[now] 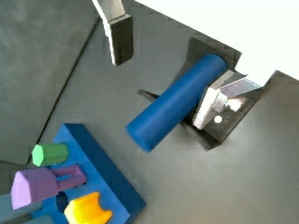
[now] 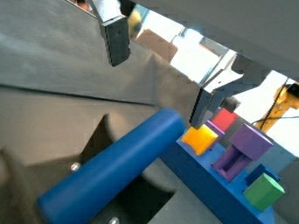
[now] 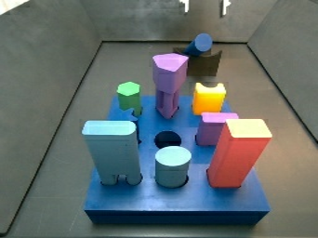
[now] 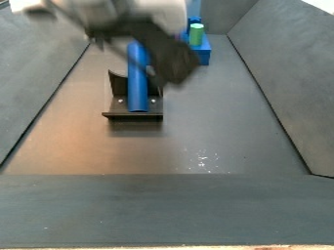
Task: Pick up the round object. Move up. Place the round object on the fixture. Regrasp the round object. Move to above the board. Insert the round object.
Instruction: Regrasp the round object.
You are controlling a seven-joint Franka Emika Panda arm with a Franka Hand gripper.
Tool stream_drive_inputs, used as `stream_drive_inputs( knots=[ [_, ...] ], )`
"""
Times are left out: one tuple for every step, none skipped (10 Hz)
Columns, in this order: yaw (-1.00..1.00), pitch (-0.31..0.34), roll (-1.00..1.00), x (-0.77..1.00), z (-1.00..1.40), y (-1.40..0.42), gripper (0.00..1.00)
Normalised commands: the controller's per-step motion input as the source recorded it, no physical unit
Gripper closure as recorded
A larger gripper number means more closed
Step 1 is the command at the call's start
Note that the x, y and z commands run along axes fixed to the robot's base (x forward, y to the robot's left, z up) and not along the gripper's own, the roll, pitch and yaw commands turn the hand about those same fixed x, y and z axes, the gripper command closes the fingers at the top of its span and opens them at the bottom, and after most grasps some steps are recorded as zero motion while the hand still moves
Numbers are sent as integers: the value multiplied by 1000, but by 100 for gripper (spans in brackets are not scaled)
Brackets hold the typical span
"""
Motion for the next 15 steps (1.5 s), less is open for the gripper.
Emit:
stream_drive_inputs(
  knots=[
    [5,52,1000,-51,776,-1000,0],
    [4,46,1000,-59,717,-1000,0],
    [4,44,1000,-60,668,-1000,0],
    [4,41,1000,-61,534,-1000,0],
    [4,37,1000,-52,324,-843,0],
    [4,34,1000,-42,211,-645,0],
    [5,32,1000,-40,153,-507,0],
    [5,26,1000,-40,73,-231,0],
    [6,21,1000,-42,47,-66,0],
    [7,16,1000,-30,21,-19,0],
    [8,13,1000,-22,14,-20,0],
    [10,9,1000,-7,15,-24,0],
    [12,9,1000,-6,15,-20,0],
    [14,13,1000,-6,14,-19,0],
    [15,19,1000,-3,11,-18,0]
  ],
)
